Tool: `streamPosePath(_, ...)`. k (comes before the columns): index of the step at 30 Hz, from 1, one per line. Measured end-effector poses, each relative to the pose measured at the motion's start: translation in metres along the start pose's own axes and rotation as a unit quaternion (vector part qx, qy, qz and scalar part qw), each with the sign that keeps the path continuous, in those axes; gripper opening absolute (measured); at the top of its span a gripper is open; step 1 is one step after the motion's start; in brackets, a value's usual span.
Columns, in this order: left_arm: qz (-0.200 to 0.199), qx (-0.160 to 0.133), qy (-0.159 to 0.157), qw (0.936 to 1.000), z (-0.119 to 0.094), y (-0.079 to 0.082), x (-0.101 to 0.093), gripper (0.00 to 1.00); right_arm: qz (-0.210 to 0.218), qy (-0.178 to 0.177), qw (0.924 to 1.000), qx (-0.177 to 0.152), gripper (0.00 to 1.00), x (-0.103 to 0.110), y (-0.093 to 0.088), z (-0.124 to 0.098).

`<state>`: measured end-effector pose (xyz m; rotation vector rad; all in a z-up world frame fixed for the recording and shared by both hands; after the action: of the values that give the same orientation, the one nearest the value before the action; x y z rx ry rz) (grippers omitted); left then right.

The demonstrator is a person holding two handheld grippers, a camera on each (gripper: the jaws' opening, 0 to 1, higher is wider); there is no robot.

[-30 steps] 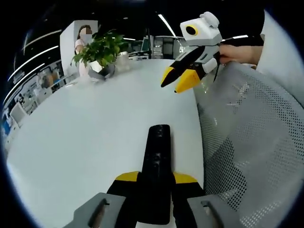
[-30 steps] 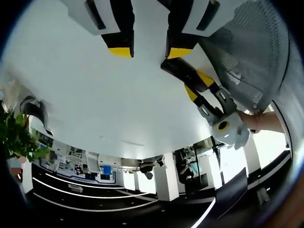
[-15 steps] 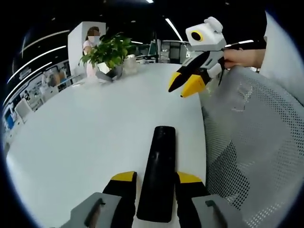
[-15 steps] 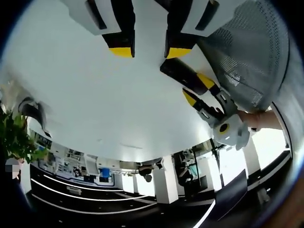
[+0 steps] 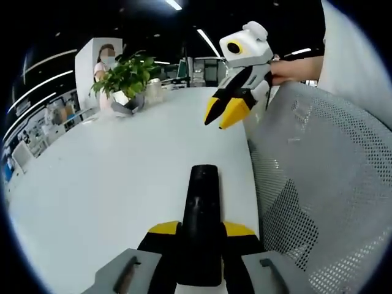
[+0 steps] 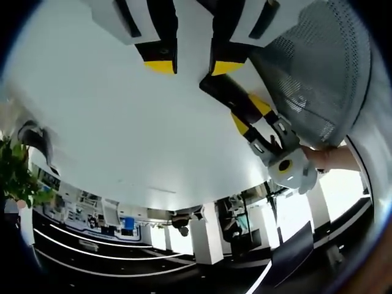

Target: Press the specified remote control buttons in sequence, fully releasing each button before pressing the next.

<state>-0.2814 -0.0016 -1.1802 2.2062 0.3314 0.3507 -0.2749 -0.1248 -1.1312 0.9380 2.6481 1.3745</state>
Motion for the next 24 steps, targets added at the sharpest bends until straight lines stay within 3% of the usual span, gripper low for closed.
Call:
streamPosePath(5,-0.013,-0.003,0.006,0.9999,0.001,0.001,-0.003,0.25,-0.018,0.015,0.9994,0.025,0.13,0.005,-0.003,0.004)
streamPosePath(9,-0.010,0.000,0.005,0.9999,0.000,0.001,-0.004,0.25,-0.068,0.018,0.9959,0.057,0.10,0.005,-0.001,0.005)
streamPosePath(12,-0.005,-0.001,0.001,1.0000,0.000,0.001,-0.005,0.25,-0.066,0.023,0.9955,0.063,0.11,0.004,0.000,0.008)
streamPosePath(14,-0.002,-0.003,-0.003,1.0000,0.000,0.000,-0.006,0.25,-0.073,0.034,0.9941,0.073,0.05,0.005,-0.001,0.011)
streamPosePath(16,0.001,-0.004,-0.006,1.0000,0.001,0.001,-0.007,0.25,-0.087,0.050,0.9909,0.089,0.00,0.007,-0.005,0.015)
streamPosePath(21,0.014,-0.009,-0.020,0.9997,0.001,0.001,-0.010,0.25,-0.094,0.076,0.9864,0.111,0.00,0.011,-0.006,0.029)
streamPosePath(24,0.014,-0.010,-0.023,0.9996,0.001,0.001,-0.011,0.25,-0.110,0.099,0.9795,0.137,0.00,0.015,-0.009,0.037)
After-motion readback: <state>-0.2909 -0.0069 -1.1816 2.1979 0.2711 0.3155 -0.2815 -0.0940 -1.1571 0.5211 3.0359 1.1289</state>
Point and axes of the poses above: the point that each gripper's makers call its tool centre point, and the gripper's own axes: z roughly forward along the fingers, x roughly to its left, y roughly out of its top, the point moved 1 cm from there along -z, roughly backward along the fingers, and after that the axes turned 12 degrees about y, right-handed, at the moved point
